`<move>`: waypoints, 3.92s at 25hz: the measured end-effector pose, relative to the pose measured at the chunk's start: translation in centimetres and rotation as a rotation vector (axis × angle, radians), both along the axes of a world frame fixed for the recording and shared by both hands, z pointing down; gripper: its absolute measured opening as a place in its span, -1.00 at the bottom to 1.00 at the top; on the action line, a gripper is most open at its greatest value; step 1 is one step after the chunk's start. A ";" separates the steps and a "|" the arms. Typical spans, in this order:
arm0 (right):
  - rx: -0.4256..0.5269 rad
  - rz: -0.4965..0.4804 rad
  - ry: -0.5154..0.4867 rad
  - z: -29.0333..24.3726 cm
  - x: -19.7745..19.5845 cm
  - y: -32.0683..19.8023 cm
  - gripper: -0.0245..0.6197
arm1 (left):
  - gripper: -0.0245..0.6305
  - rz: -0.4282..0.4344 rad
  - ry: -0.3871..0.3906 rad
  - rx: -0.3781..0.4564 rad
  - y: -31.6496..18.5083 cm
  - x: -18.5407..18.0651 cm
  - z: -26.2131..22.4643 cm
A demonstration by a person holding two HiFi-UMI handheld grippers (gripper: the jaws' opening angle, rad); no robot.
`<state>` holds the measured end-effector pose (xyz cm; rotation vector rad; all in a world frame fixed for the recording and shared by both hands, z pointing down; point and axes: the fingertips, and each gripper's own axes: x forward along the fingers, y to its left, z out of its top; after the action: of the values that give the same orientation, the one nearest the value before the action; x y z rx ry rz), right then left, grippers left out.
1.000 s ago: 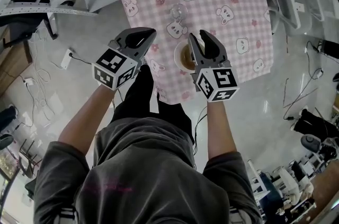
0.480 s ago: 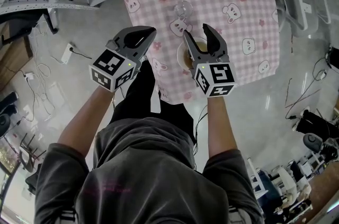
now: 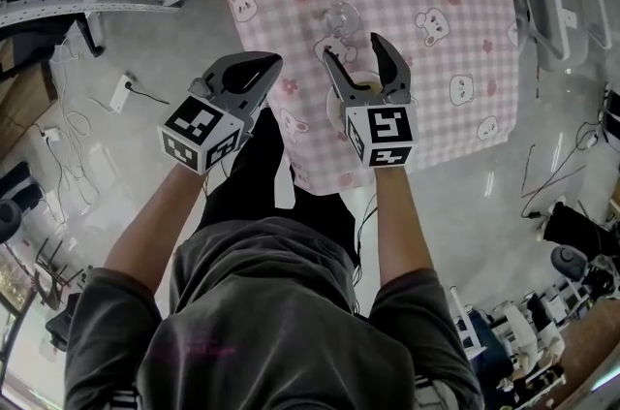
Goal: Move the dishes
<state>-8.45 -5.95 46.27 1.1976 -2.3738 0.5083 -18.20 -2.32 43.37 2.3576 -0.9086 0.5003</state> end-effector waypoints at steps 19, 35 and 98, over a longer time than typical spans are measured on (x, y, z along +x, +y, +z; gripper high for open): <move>0.021 0.012 0.049 2.5 -1.1 -3.3 0.04 | -0.92 0.006 0.010 -0.054 -1.5 -0.1 2.4; 0.051 0.027 0.062 2.9 -1.8 -4.4 0.04 | -0.92 0.006 0.010 -0.066 -2.0 -0.7 3.2; 0.229 0.204 0.049 -9.5 6.5 -3.3 -0.05 | -0.92 0.128 0.053 0.039 -1.6 5.0 -4.5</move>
<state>-1.92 -9.27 36.76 1.5453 -2.3283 0.2704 -13.17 -3.96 38.91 2.4633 -0.7528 0.4713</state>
